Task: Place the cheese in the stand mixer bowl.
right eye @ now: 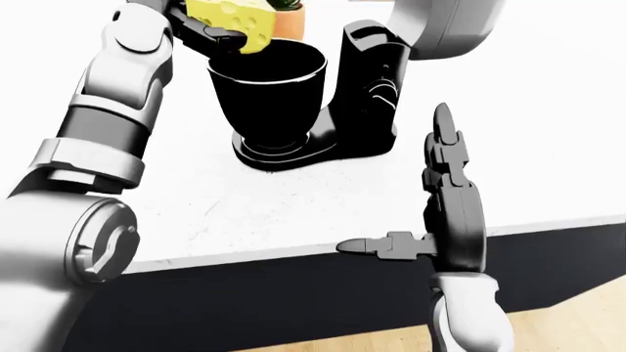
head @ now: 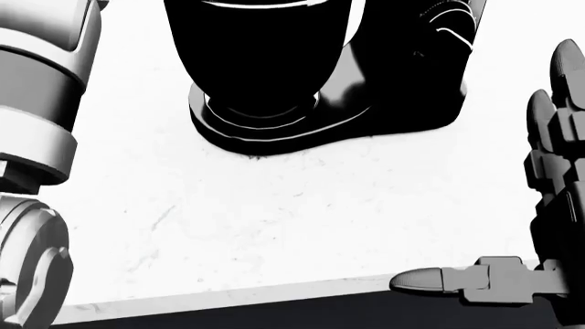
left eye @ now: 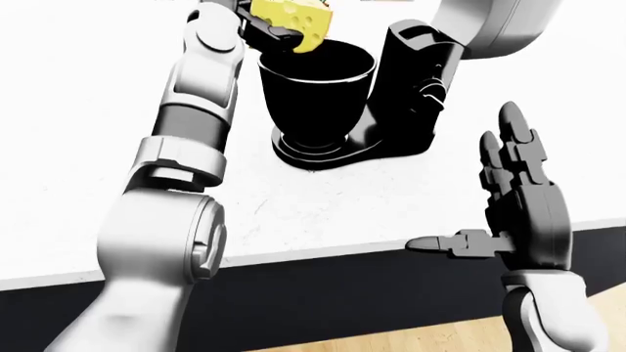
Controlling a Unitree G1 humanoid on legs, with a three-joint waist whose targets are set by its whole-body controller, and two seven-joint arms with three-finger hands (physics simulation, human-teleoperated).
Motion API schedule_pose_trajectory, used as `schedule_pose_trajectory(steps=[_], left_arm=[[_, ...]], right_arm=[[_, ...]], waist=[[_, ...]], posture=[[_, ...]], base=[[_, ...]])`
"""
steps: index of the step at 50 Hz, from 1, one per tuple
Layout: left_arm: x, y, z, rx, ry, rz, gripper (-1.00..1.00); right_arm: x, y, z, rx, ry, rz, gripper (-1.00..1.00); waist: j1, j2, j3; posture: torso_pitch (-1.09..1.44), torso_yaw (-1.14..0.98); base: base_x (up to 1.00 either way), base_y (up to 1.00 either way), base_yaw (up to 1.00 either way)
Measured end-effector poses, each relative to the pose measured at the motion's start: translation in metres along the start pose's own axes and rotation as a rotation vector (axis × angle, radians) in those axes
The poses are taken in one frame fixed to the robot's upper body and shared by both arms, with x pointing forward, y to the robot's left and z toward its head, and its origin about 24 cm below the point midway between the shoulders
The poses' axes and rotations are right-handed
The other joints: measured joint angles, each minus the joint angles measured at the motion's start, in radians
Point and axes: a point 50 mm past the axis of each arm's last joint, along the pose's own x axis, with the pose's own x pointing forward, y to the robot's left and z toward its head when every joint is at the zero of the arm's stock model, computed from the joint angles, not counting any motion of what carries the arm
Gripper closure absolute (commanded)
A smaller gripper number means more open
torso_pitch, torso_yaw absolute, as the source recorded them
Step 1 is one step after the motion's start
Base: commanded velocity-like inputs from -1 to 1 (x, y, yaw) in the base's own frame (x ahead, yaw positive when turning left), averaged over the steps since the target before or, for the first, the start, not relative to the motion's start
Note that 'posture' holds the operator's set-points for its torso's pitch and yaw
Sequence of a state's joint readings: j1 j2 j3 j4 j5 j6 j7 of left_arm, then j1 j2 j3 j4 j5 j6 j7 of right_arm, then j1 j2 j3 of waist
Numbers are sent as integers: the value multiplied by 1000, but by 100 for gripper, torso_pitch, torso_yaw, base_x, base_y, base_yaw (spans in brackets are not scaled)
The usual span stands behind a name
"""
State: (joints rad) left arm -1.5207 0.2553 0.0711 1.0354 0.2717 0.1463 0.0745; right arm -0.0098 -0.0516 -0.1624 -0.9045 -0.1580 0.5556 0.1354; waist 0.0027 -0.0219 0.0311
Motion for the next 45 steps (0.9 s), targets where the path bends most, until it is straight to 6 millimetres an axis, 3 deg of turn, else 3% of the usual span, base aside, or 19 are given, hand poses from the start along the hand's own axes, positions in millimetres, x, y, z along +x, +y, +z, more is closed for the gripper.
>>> schedule_pose_trajectory(steps=[12,26,37,38,39,40,41,45], left_arm=[[2,-9,-2,-12,19,-21,100],[4,-13,18,-16,-26,-38,100],[4,-18,16,-5,-19,-46,100],[4,-18,16,-1,-17,-45,91],[4,-18,15,3,-16,-43,33],[4,-18,15,7,-15,-40,10],[4,-17,15,11,-15,-37,-100],[5,-14,19,8,-23,-19,-100]], right_arm=[[0,0,-1,3,-1,-1,-100],[0,0,1,7,-6,0,-100],[-1,-1,1,6,-7,-1,-100],[-1,-1,1,6,-7,-1,-100],[-2,-1,1,6,-8,-1,-100],[-2,-1,1,6,-9,-2,-100],[-2,-1,2,5,-10,-3,-100],[-2,-1,3,6,-14,-1,-100]], waist=[[0,-2,1],[0,-3,-1],[0,-4,1],[0,-4,1],[0,-4,1],[0,-4,1],[0,-4,1],[-1,-4,0]], posture=[[0,0],[0,0],[0,0],[0,0],[0,0],[0,0],[0,0],[0,0]], base=[[0,0,0],[0,0,0],[0,0,0],[0,0,0],[0,0,0],[0,0,0],[0,0,0],[0,0,0]])
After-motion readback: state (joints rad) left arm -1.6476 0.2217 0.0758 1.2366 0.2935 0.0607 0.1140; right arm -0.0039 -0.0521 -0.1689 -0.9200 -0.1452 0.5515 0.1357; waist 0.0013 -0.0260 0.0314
